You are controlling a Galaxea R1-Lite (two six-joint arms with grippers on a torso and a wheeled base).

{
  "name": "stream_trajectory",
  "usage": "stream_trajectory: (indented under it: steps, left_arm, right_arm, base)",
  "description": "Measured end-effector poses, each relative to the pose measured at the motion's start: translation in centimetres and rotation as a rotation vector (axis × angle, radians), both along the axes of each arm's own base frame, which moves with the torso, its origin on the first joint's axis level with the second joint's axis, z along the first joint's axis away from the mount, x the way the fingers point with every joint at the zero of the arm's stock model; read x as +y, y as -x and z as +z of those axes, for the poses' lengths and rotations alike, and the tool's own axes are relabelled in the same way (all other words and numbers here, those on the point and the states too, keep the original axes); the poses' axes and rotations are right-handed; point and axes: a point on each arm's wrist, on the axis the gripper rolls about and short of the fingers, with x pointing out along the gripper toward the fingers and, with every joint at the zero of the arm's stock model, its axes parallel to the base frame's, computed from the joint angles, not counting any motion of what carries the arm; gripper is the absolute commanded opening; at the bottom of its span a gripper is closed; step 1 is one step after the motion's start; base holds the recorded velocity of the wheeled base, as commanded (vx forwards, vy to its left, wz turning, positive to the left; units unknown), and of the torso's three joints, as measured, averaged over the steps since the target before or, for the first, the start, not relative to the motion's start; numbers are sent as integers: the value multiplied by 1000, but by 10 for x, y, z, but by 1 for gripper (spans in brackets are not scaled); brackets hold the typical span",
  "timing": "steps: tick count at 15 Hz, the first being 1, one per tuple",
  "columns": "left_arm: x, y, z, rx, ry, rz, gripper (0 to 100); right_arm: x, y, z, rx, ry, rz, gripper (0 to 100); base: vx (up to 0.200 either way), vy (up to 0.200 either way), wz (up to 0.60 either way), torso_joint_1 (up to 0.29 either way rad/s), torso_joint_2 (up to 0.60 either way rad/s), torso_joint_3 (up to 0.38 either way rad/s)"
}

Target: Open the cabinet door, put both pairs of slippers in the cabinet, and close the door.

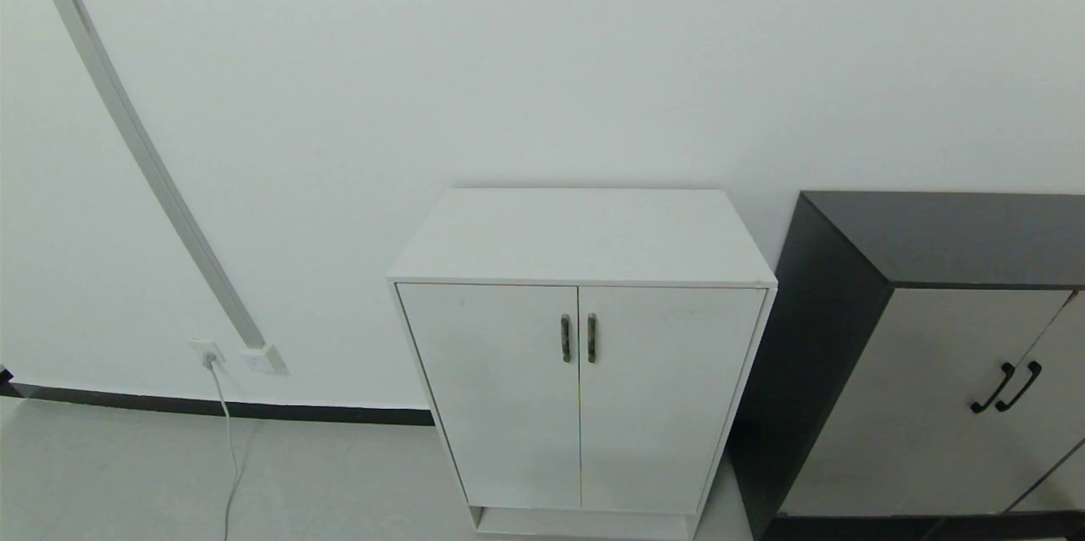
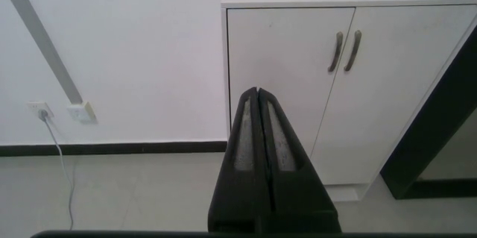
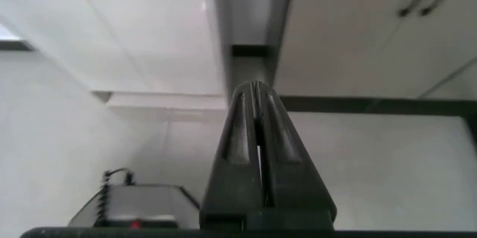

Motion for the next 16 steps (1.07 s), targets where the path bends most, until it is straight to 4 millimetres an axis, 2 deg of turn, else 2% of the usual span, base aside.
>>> stream_trajectory:
  steps: [7, 11, 16]
  left_arm:
    - [0, 0, 0, 0, 1, 0, 0]
    - [0, 0, 0, 0, 1, 0, 0]
    - [0, 0, 0, 0, 1, 0, 0]
  right_arm:
    - [0, 5, -1, -59, -17, 60, 0]
    - [0, 12, -1, -141, -19, 121, 0]
    - [0, 21, -2, -260, -18, 105, 0]
  base:
    - [0, 0, 0, 0, 0, 0]
    - [0, 0, 0, 0, 0, 0]
    - [0, 0, 0, 0, 0, 0]
